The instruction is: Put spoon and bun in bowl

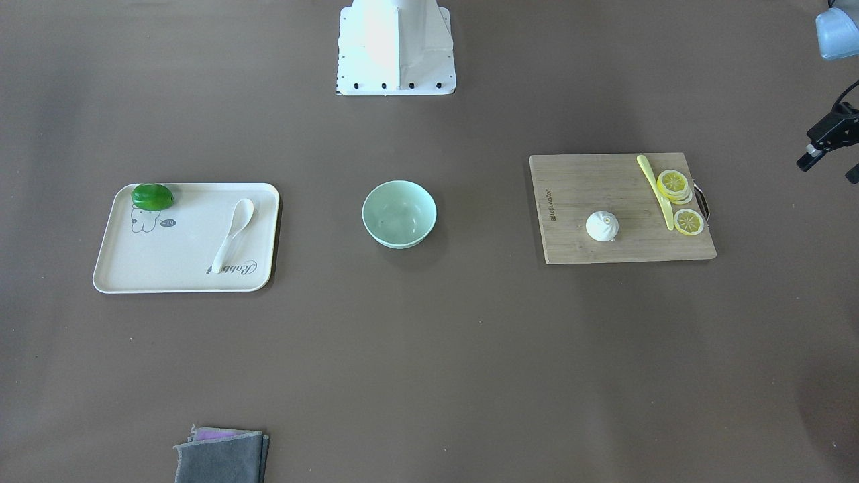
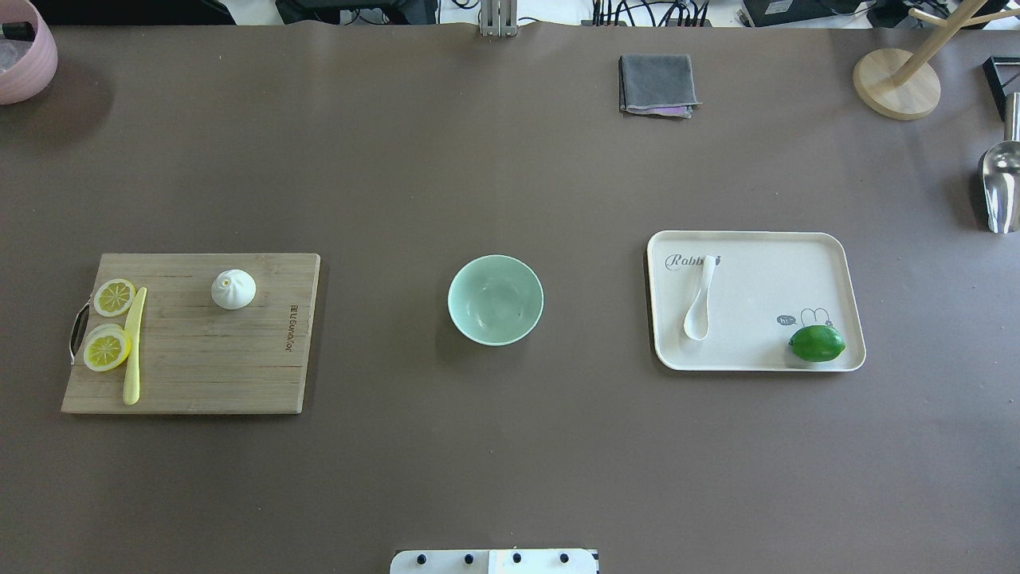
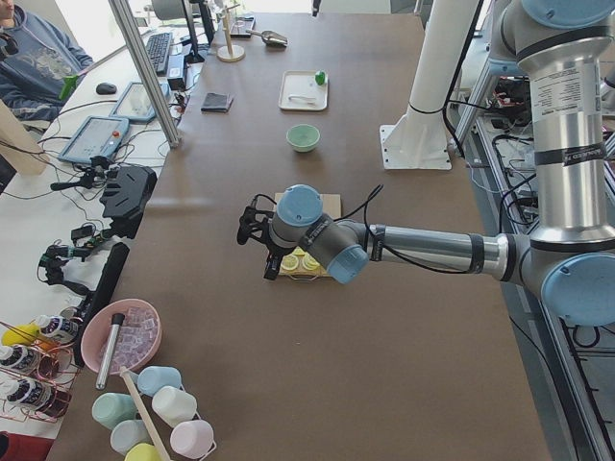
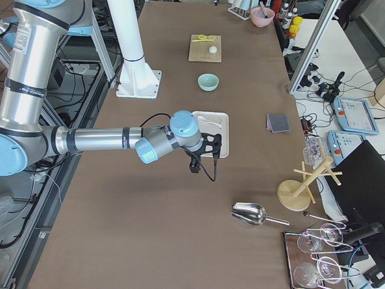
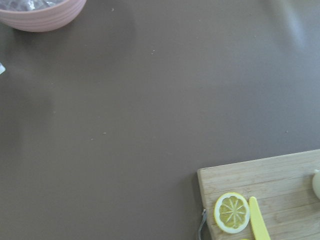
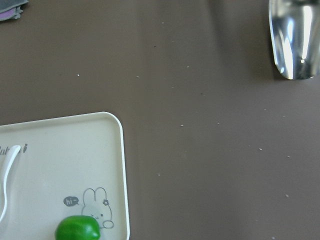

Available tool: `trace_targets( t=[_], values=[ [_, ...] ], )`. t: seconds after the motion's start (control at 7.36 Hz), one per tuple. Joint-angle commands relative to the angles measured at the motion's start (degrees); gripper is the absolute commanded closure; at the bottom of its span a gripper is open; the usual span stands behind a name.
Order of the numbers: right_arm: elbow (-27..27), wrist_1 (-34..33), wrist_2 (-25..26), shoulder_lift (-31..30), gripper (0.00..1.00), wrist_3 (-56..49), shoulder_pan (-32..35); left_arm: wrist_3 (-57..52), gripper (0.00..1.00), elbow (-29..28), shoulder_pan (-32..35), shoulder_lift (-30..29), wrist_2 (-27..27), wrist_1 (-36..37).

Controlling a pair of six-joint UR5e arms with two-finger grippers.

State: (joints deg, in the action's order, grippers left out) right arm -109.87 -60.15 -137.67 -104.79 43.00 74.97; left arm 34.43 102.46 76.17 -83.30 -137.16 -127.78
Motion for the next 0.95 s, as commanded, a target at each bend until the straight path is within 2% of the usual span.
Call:
trace_targets(
  t=[0.0,0.27,0.54,0.81],
  values=[
    [0.2,2.3,10.0,10.2,0.01,20.0,-15.5,12.8,0.02,0.4,-7.4,-5.8,3.3,0.1],
    [2.8,1.8,21.3,18.1,0.05,30.6,-28.1,19.4,0.03,0.1,-11.4,-10.0,4.3,0.6],
    [7.2,1.8,22.6,21.5,0.10,32.5,-32.2,19.9,0.03,-0.2,-14.6,-12.9,10.2,4.9],
    [14.5,2.0,23.3,27.3,0.14,32.5,-34.4,19.9,0.03,-0.2,-15.5,-14.3,11.2,7.0]
  ],
)
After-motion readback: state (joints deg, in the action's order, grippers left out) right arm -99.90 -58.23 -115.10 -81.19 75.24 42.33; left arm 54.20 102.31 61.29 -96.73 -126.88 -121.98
